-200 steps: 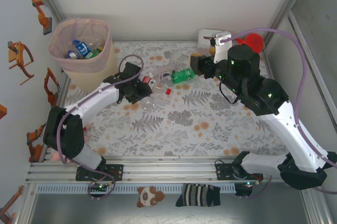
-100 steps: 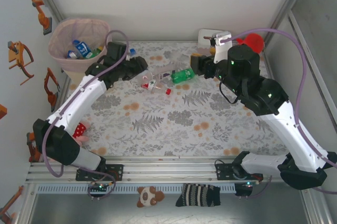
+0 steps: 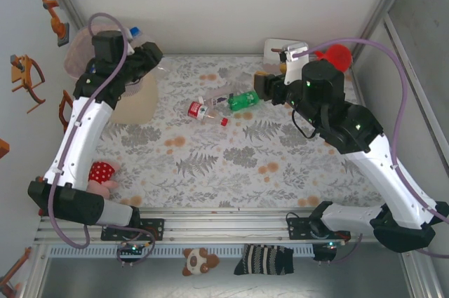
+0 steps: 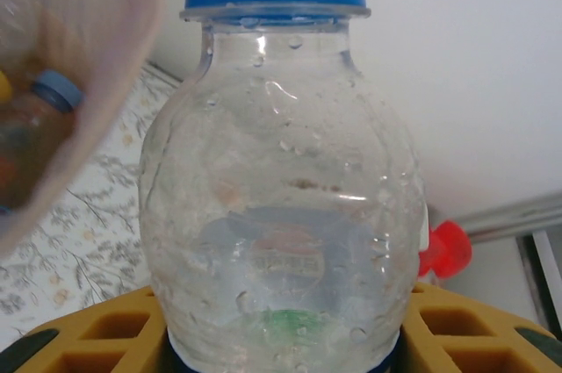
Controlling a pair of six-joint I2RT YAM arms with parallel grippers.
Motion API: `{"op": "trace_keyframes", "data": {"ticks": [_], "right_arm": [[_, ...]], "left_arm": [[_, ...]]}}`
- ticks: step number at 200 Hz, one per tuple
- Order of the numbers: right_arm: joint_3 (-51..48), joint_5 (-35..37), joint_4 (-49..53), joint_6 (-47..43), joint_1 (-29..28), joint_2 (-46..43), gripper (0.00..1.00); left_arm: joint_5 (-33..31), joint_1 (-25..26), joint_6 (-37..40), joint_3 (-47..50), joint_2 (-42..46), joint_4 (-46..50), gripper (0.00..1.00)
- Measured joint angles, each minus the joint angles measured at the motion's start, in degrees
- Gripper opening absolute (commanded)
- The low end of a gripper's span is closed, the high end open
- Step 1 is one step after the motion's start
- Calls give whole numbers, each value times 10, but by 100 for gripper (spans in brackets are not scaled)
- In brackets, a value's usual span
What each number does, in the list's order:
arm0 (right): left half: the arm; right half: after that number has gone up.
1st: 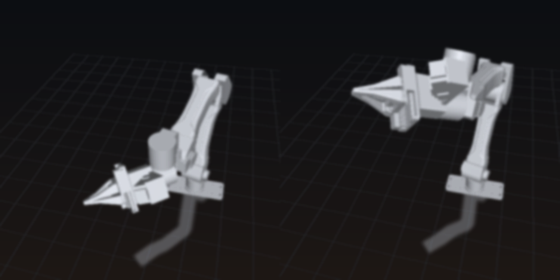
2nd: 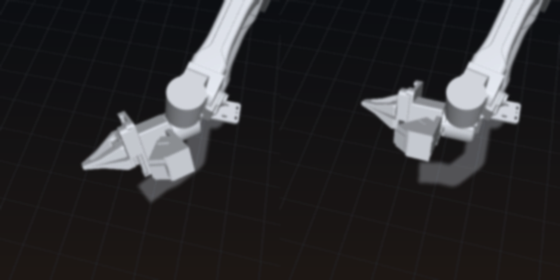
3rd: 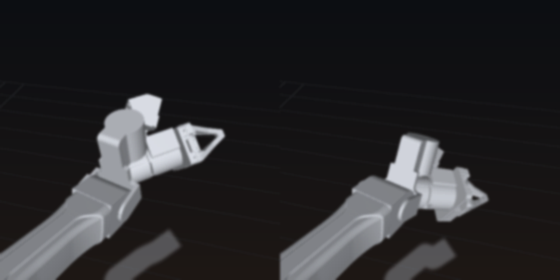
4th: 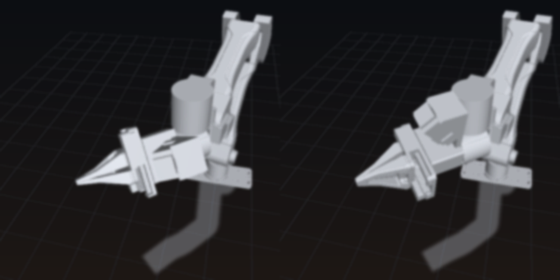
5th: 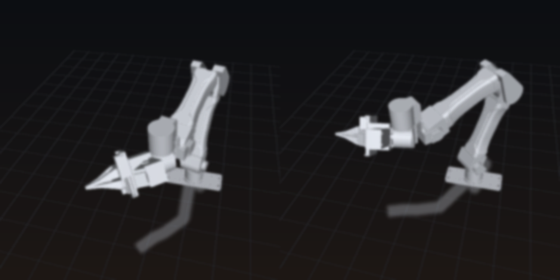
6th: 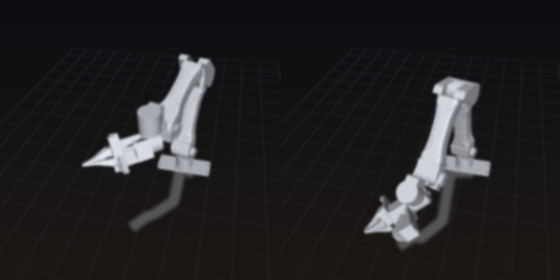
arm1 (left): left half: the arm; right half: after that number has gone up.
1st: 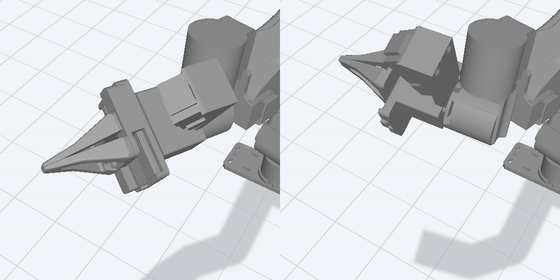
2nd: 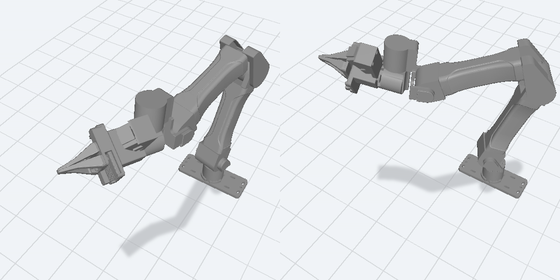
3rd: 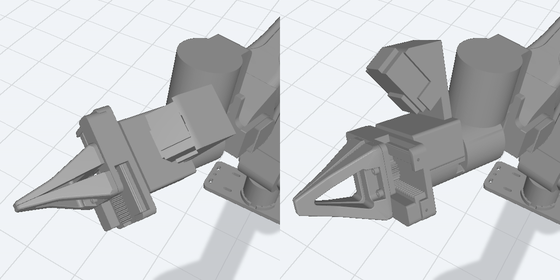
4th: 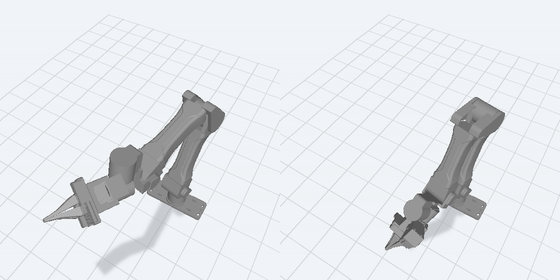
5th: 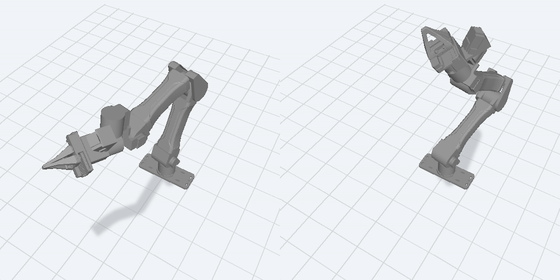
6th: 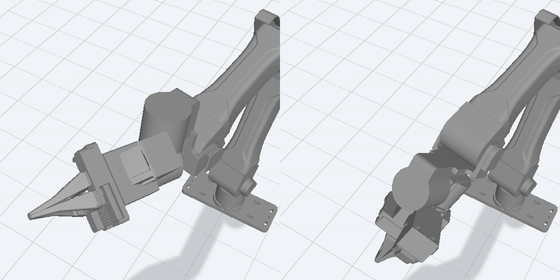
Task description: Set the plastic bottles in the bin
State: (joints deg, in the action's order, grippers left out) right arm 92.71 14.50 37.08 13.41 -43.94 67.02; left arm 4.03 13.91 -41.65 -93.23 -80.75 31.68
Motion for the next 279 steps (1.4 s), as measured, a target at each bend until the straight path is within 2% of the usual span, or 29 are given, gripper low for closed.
{"op": "trace_keyframes", "data": {"ticks": [42, 88, 140, 203, 279], "right_arm": [[0, 0, 0, -1, 0, 0, 69], [0, 2, 0, -8, 0, 7, 68], [0, 2, 0, -15, 0, 9, 68], [0, 2, 0, -15, 0, 10, 68], [0, 7, 0, -15, 0, 12, 68]], "left_arm": [[0, -73, -19, -9, -2, -8, 44], [-1, -133, -88, -9, -28, -29, 44], [-28, -160, -189, -12, -51, -27, 44], [-42, -194, -320, -68, -105, 7, 48], [-36, -203, -541, -54, -178, -77, 47]]}}
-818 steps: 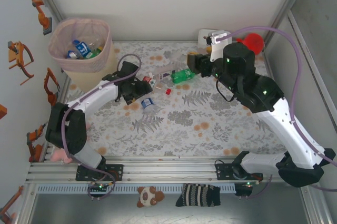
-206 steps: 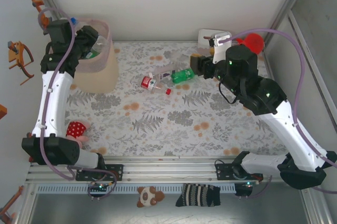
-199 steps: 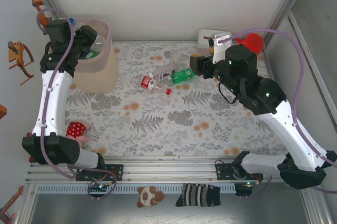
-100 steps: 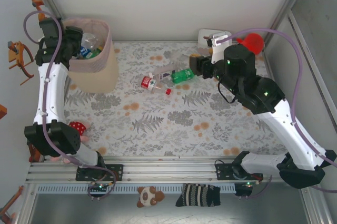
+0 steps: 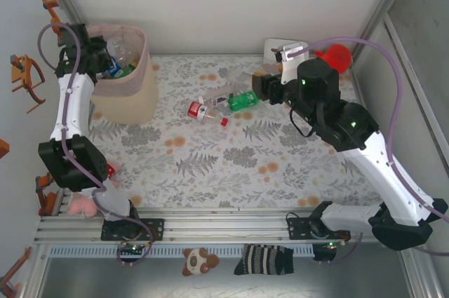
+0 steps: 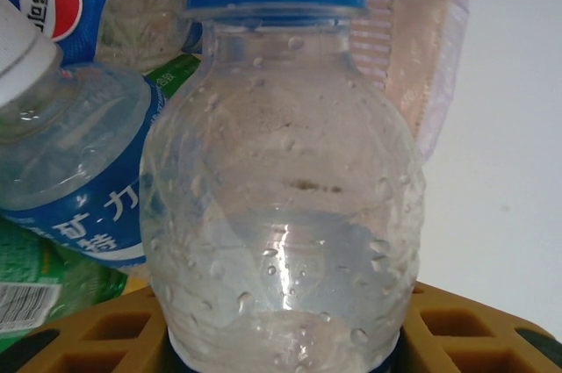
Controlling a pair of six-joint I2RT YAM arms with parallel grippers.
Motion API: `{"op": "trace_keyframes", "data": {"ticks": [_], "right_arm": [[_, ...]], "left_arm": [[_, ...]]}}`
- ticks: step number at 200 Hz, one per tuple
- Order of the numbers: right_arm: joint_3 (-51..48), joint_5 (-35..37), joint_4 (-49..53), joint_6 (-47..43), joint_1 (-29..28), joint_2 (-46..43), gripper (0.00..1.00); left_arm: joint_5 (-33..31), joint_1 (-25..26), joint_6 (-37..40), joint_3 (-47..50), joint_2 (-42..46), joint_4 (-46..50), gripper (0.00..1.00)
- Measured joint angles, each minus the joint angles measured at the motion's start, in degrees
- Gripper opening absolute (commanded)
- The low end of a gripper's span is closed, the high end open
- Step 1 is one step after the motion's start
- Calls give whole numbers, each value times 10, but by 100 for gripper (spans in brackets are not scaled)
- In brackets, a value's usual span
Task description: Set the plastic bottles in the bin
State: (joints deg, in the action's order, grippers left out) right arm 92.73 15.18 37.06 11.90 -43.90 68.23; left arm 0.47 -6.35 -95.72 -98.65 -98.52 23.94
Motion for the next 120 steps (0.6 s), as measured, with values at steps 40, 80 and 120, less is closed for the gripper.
{"op": "trace_keyframes", "data": {"ticks": [40, 80, 120], "right_arm": [[0, 9, 0, 0, 1, 0, 69], [0, 10, 0, -2, 2, 0, 68], [0, 12, 0, -2, 2, 0, 68]], "left_arm": [[-14, 2, -74, 11, -10, -46, 57], [-20, 3, -104, 11, -12, -67, 71], [-22, 3, -106, 10, -12, -66, 74]]}}
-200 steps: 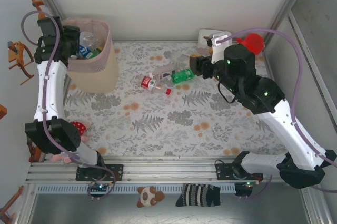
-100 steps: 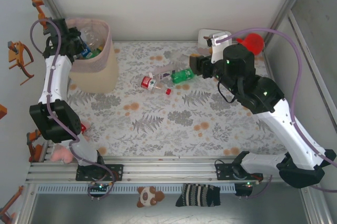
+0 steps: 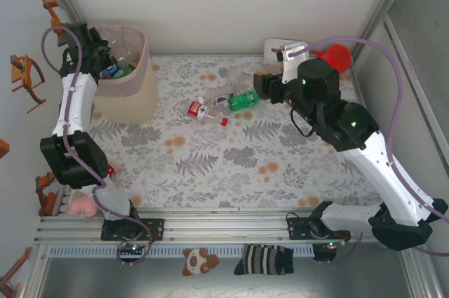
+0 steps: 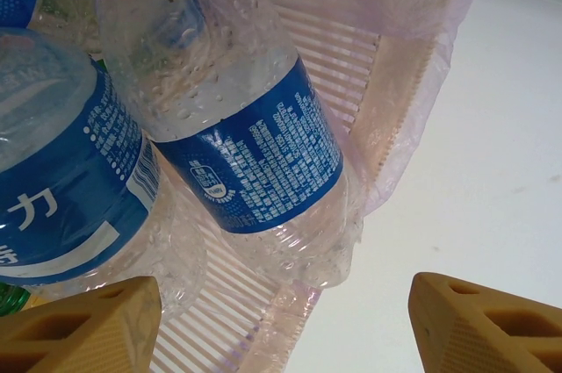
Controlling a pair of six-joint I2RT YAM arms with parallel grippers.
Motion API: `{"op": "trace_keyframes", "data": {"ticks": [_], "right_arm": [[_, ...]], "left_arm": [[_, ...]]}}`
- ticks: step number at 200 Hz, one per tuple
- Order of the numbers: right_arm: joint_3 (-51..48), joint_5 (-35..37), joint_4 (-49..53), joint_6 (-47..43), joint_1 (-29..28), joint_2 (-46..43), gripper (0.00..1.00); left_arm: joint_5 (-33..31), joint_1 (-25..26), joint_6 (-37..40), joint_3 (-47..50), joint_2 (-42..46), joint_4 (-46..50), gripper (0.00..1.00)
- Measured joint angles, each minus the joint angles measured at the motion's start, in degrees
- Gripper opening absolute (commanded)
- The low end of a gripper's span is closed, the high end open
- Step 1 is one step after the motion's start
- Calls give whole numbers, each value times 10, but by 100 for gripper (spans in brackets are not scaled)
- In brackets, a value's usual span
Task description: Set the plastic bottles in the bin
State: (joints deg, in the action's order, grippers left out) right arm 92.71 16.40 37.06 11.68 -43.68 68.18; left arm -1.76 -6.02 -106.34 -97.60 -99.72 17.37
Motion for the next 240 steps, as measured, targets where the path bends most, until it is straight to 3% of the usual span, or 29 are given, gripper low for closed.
{"op": "trace_keyframes", "data": {"ticks": [76, 116, 190, 215, 240], "right_arm": [[-11, 0, 0, 0, 0, -18, 68], [-14, 0, 0, 0, 0, -22, 68], [-14, 4, 0, 0, 0, -21, 68], [-14, 8, 0, 0, 0, -21, 68], [-14, 9, 0, 0, 0, -21, 68]], "left_arm": [[3, 0, 56, -33, 17, -3, 64], [41, -11, 113, -92, 11, -24, 59], [135, -39, 206, -295, -148, -18, 58], [151, -38, 226, -305, -179, 0, 57], [164, -38, 243, -284, -191, 3, 50]]}}
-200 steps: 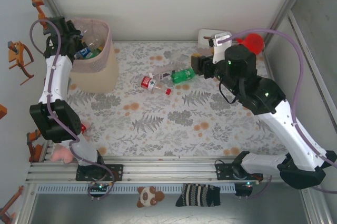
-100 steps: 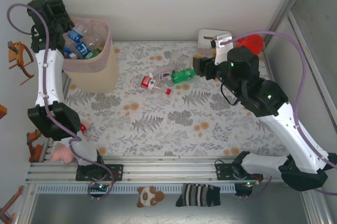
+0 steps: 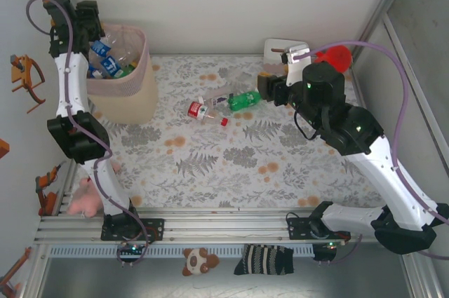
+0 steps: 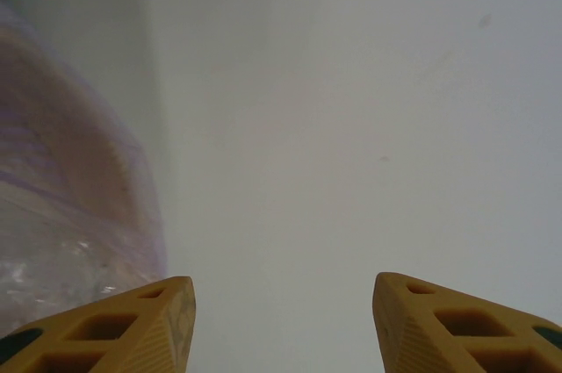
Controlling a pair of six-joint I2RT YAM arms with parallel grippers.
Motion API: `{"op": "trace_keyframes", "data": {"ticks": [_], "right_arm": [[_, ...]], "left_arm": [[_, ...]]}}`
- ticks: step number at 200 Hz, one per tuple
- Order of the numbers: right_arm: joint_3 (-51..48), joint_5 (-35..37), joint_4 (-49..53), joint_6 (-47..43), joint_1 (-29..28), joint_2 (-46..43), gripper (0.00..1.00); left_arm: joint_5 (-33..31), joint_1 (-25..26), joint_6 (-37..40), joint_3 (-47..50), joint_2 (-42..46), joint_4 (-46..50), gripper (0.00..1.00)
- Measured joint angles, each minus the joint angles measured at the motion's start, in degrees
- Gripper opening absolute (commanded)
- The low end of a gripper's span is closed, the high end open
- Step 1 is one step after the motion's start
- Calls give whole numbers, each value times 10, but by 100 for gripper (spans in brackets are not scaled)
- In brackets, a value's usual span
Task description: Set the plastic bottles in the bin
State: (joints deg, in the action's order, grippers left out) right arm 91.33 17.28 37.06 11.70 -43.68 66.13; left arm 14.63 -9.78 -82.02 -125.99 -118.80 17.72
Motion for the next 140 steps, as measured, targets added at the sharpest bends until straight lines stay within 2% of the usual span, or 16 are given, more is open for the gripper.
{"op": "trace_keyframes", "data": {"ticks": [74, 140], "right_arm": [[0, 0, 0, 0, 0, 1, 68], [0, -2, 0, 0, 0, 3, 68]], "left_arm": [[17, 3, 24, 163, 40, -71, 48], [31, 3, 34, 174, 62, -64, 51]]}}
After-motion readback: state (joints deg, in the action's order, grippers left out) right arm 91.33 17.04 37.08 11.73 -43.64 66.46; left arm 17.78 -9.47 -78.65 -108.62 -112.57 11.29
